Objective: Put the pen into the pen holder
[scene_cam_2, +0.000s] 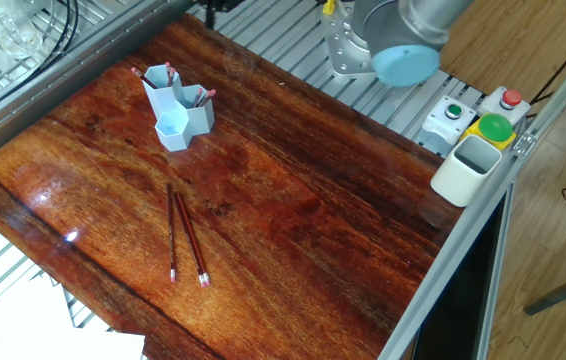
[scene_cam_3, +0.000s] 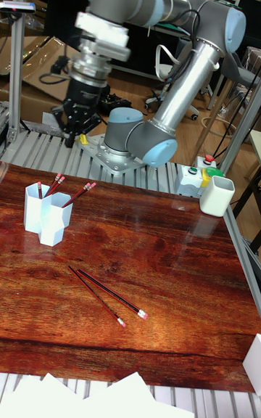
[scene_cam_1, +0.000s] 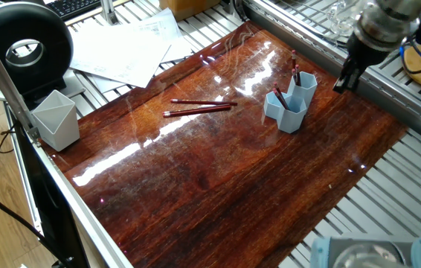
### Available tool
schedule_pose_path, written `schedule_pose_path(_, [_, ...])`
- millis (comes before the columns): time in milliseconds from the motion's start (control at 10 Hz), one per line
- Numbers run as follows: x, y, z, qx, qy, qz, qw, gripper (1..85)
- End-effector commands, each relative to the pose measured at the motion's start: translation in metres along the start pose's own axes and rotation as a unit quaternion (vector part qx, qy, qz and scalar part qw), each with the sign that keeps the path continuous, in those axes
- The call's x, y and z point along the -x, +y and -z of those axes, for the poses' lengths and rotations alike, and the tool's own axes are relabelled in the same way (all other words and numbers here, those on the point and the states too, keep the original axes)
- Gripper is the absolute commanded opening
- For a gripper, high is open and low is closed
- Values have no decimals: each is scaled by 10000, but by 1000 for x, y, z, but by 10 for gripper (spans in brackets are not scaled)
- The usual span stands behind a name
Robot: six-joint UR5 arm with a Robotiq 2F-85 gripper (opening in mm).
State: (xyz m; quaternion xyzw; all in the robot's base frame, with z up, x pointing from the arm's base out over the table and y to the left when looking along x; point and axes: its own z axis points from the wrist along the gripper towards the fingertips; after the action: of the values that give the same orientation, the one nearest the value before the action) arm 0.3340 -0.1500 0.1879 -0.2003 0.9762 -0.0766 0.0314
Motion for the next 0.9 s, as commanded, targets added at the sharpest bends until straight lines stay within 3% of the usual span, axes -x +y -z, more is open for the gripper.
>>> schedule_pose_path(0, [-23, -1, 18, -360, 724, -139, 9966, 10])
schedule_pose_path(200, [-42, -3, 21, -406, 1092, -114, 9931, 10])
schedule_pose_path(300, [-52, -11, 25, -550, 1305, -44, 9899, 10])
schedule_pose_path(400, [-54, -16, 26, -626, 1354, 222, 9886, 10])
schedule_pose_path(700, [-37, 16, 19, 59, 998, 811, 9917, 10])
schedule_pose_path(800, [-31, 19, 18, 104, 882, 838, 9925, 10])
